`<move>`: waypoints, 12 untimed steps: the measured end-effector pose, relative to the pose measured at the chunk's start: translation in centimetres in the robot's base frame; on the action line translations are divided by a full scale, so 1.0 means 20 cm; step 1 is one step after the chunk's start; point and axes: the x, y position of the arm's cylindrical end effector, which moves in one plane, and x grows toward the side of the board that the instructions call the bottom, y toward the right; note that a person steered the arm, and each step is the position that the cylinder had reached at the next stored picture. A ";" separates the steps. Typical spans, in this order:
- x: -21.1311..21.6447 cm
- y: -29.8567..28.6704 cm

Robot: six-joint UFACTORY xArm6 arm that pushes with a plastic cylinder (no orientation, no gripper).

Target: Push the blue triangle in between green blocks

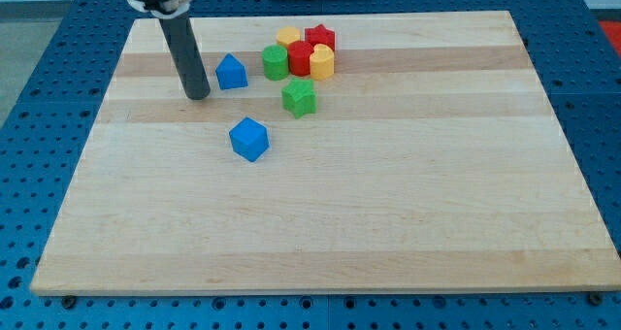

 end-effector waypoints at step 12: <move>0.27 0.29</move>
